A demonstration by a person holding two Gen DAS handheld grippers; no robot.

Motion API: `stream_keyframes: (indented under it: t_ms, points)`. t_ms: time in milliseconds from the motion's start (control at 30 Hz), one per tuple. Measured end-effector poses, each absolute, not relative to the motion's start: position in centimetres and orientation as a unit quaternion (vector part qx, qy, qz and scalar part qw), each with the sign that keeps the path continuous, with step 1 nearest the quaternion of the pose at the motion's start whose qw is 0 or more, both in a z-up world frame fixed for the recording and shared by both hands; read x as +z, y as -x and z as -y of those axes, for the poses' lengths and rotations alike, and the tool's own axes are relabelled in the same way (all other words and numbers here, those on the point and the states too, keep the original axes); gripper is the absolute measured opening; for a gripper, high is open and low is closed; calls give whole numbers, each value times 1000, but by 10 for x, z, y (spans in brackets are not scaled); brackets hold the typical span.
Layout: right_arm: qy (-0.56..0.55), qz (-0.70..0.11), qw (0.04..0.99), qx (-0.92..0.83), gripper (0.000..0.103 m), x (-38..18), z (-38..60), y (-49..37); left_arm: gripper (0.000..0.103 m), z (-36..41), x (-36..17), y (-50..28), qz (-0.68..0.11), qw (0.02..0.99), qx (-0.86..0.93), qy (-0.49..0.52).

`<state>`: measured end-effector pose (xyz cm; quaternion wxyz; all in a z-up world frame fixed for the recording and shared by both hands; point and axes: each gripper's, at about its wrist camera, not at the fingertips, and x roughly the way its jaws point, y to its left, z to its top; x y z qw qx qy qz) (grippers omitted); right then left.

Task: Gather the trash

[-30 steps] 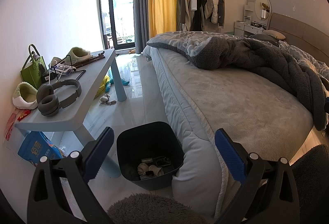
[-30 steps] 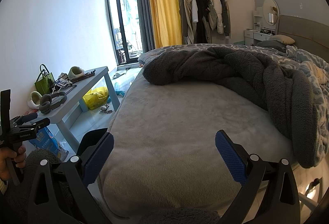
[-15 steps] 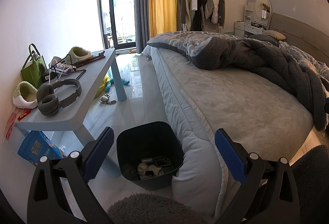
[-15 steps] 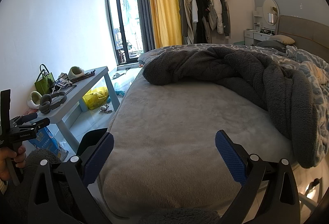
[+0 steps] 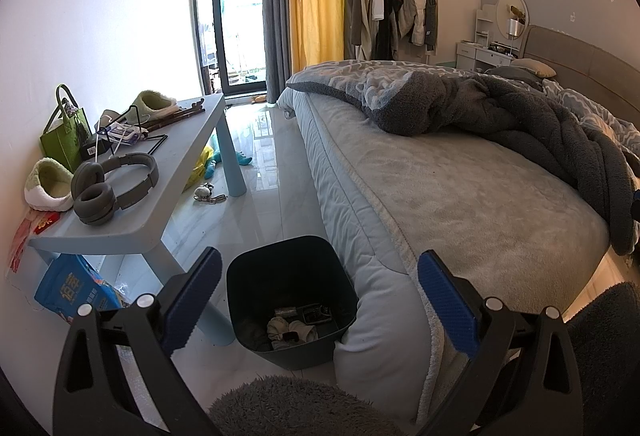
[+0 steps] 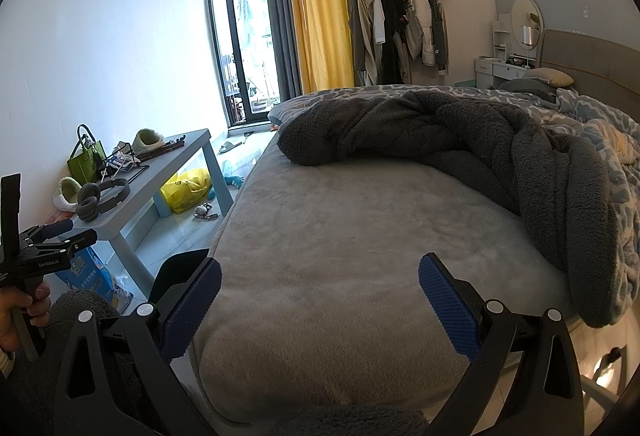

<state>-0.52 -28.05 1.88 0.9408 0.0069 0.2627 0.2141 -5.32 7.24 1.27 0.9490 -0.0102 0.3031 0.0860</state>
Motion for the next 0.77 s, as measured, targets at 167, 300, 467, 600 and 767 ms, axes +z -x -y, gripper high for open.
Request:
stream_keyframes:
  t_ms: [167, 300, 467, 600, 767]
  points:
    - [-7, -263, 941, 214, 100, 19, 281, 5, 100, -72, 13, 53, -303, 949, 86, 10]
    - [-7, -263, 941, 214, 100, 19, 281, 5, 100, -72, 13, 53, -303, 949, 86, 11]
    - [-6, -263, 941, 214, 100, 19, 281, 5, 100, -72, 13, 53, -303, 949, 85, 11]
    - [-7, -263, 941, 214, 100, 19, 281, 5, 100, -73, 12, 53, -305, 948, 86, 13]
    - [-7, -263, 941, 214, 100, 19, 281, 5, 100, -74, 11, 53, -306, 948, 86, 12]
